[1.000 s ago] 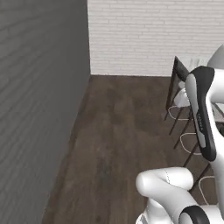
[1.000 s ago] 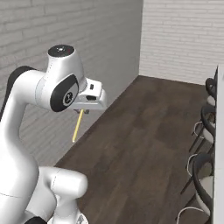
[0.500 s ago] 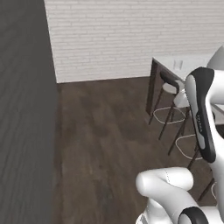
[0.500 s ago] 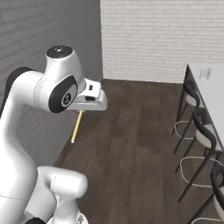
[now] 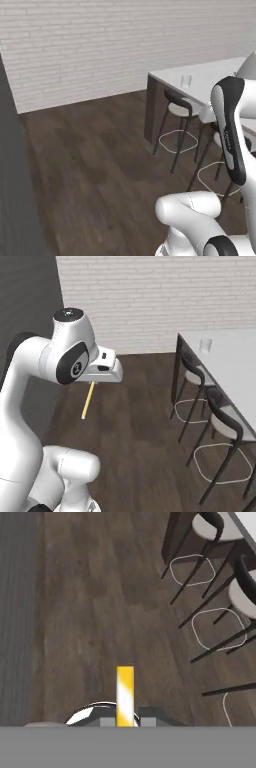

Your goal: Take a straw from the drawer in front and place it inside the glass cup on the dining counter.

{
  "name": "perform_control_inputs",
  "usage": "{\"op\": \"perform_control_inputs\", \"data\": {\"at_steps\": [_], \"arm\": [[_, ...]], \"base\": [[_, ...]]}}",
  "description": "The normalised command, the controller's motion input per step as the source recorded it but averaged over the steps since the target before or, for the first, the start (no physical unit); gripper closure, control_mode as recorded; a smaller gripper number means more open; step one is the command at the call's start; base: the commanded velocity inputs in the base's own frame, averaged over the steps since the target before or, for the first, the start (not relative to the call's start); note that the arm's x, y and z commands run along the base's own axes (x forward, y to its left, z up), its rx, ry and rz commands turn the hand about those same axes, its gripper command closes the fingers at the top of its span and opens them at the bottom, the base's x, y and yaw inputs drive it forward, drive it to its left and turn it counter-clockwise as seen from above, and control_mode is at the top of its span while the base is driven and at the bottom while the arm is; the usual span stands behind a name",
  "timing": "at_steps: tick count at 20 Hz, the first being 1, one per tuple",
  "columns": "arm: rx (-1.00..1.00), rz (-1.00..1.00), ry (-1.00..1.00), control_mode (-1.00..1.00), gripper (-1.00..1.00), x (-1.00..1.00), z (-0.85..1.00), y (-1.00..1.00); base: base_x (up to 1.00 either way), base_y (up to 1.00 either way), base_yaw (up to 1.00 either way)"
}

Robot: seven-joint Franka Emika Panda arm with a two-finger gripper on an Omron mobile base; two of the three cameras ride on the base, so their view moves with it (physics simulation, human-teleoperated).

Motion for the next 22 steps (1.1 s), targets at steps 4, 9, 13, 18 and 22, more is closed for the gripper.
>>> {"op": "perform_control_inputs", "data": {"at_steps": [4,9,13,18,22], "arm": [[0.0,0.0,0.0,1.0,1.0,0.0,0.0,0.0],[0.0,0.0,0.0,1.0,1.0,0.0,0.0,0.0],[0.0,0.0,0.0,1.0,1.0,0.0,0.0,0.0],[0.0,0.0,0.0,1.0,1.0,0.0,0.0,0.0],[0.0,0.0,0.0,1.0,1.0,0.0,0.0,0.0]], "base": [[1.0,0.68,-0.46],[0.99,0.73,-0.46],[0.97,0.83,-0.47],[0.92,0.88,-0.47],[0.85,0.88,-0.47]]}}
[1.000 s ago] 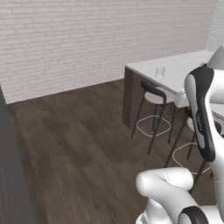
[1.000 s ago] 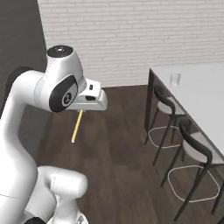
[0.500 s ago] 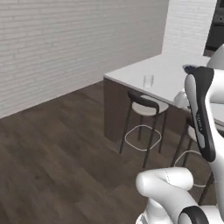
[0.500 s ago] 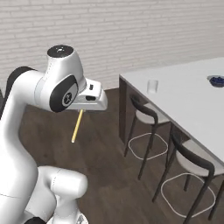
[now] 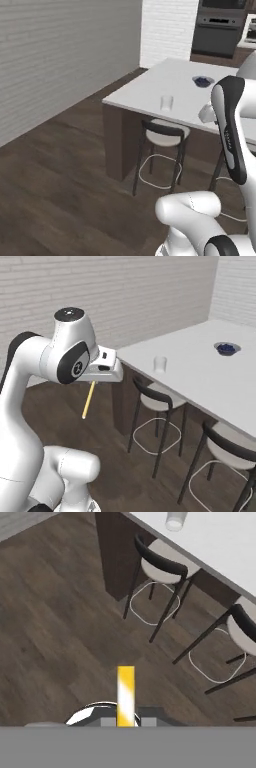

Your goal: Take a straw from the drawer in front and place it inside the glass cup on the dining counter.

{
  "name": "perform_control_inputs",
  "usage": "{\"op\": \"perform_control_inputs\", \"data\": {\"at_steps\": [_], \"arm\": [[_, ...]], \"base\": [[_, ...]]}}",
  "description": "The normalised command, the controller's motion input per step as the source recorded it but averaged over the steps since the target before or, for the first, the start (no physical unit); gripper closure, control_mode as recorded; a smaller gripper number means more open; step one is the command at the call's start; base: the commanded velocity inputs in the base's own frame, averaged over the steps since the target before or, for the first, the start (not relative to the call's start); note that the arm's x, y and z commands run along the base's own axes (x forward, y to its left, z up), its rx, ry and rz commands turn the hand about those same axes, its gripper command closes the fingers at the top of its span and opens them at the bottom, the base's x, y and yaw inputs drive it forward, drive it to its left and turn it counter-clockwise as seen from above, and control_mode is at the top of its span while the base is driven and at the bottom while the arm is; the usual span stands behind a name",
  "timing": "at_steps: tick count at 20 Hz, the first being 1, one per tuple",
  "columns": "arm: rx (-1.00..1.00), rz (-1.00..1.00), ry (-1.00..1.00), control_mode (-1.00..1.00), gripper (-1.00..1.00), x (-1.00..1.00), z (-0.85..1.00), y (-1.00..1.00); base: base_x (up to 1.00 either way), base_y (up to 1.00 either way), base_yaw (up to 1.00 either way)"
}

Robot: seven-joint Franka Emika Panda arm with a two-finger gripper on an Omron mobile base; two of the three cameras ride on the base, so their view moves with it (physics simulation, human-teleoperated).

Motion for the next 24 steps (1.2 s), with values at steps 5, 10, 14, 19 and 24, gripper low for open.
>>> {"op": "perform_control_inputs", "data": {"at_steps": [5,10,14,19,24], "arm": [[0.0,0.0,0.0,1.0,1.0,0.0,0.0,0.0],[0.0,0.0,0.0,1.0,1.0,0.0,0.0,0.0],[0.0,0.0,0.0,1.0,1.0,0.0,0.0,0.0],[0.0,0.0,0.0,1.0,1.0,0.0,0.0,0.0],[0.0,0.0,0.0,1.0,1.0,0.0,0.0,0.0]], "base": [[0.82,0.89,-0.47],[0.81,0.96,-0.48],[0.76,0.93,-0.48],[0.74,0.88,-0.49],[0.93,0.58,-0.45]]}}
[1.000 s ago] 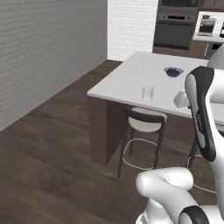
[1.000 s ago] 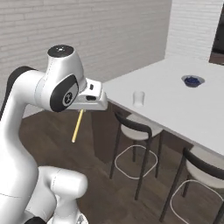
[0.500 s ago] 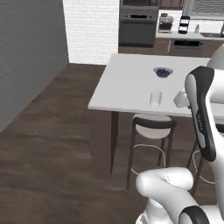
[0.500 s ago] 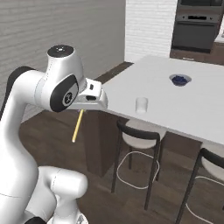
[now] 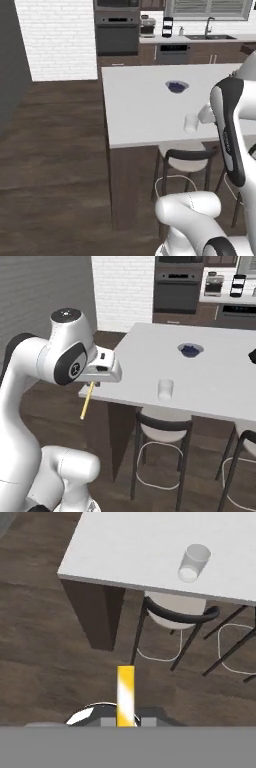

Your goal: Take a straw from the drawer in front and place it inside the glass cup on the dining counter.

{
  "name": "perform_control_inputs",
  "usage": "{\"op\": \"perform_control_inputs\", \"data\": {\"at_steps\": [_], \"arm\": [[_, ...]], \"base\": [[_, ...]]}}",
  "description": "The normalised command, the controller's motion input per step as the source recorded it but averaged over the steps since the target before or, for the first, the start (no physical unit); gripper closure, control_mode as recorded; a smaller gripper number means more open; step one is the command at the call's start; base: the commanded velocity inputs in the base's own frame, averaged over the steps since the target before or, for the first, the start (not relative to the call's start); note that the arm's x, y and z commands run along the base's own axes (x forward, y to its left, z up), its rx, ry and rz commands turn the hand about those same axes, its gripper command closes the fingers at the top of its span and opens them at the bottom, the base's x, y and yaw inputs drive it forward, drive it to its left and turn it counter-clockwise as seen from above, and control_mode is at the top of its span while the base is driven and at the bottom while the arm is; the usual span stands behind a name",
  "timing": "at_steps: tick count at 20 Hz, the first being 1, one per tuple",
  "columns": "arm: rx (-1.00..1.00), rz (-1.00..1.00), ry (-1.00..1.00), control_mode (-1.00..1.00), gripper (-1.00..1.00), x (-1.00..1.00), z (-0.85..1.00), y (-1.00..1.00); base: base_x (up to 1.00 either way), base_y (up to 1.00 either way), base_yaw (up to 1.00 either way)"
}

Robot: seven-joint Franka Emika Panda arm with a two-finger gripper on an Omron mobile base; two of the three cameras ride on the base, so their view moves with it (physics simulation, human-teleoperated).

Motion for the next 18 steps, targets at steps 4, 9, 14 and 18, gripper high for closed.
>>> {"op": "perform_control_inputs", "data": {"at_steps": [4,9,14,18], "arm": [[0.0,0.0,0.0,1.0,1.0,0.0,0.0,0.0],[0.0,0.0,0.0,1.0,1.0,0.0,0.0,0.0],[0.0,0.0,0.0,1.0,1.0,0.0,0.0,0.0],[0.04,0.0,-0.1,-1.0,1.0,0.1,0.27,-0.34]], "base": [[1.0,0.06,-0.24],[1.0,0.0,-0.06],[0.94,-0.1,0.0],[0.15,-0.07,0.0]]}}
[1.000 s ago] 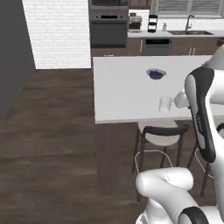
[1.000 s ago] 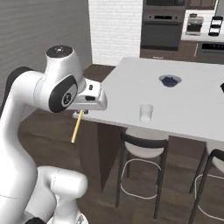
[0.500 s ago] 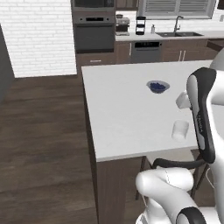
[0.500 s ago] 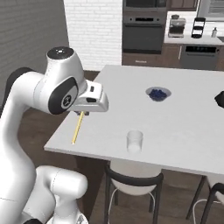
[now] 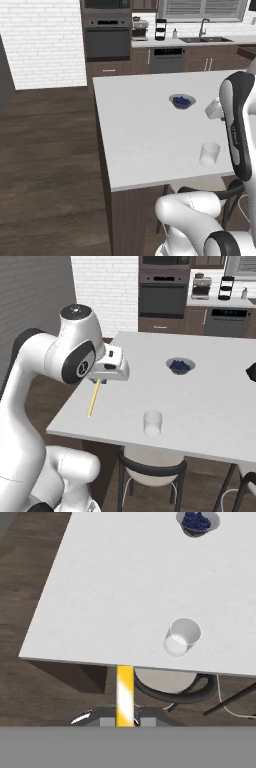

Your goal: Take a straw from the drawer in front and place it inside the glass cup on the dining counter.

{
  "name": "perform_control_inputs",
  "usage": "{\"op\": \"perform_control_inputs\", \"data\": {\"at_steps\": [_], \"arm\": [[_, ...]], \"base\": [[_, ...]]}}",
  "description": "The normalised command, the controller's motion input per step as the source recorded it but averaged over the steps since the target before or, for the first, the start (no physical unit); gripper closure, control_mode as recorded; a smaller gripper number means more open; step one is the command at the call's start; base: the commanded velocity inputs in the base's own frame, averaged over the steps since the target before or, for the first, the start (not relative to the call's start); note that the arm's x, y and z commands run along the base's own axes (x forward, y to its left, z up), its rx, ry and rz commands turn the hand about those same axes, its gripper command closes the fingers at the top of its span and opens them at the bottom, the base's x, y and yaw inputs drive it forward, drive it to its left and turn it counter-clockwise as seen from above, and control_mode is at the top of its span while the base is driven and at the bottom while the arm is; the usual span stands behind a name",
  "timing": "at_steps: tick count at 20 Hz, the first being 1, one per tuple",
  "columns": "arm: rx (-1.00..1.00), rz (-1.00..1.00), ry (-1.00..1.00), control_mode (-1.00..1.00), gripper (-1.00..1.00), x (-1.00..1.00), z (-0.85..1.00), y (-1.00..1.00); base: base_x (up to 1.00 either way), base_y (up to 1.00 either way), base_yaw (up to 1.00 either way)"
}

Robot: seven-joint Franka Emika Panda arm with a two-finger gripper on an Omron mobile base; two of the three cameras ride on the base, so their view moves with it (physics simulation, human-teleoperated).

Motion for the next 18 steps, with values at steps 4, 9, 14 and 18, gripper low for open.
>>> {"op": "perform_control_inputs", "data": {"at_steps": [4,9,14,18], "arm": [[0.11,0.1,-0.31,-1.0,1.0,-0.01,0.47,-0.72],[0.18,0.21,-0.35,-1.0,1.0,0.0,0.26,-0.7],[0.18,0.22,-0.37,-1.0,1.0,0.01,0.01,-0.36],[0.18,0.19,-0.34,-1.0,1.0,0.22,0.0,-0.01]], "base": [[0.0,0.0,0.0],[0.0,0.0,0.0],[0.0,0.0,0.0],[0.0,0.0,0.0]]}}
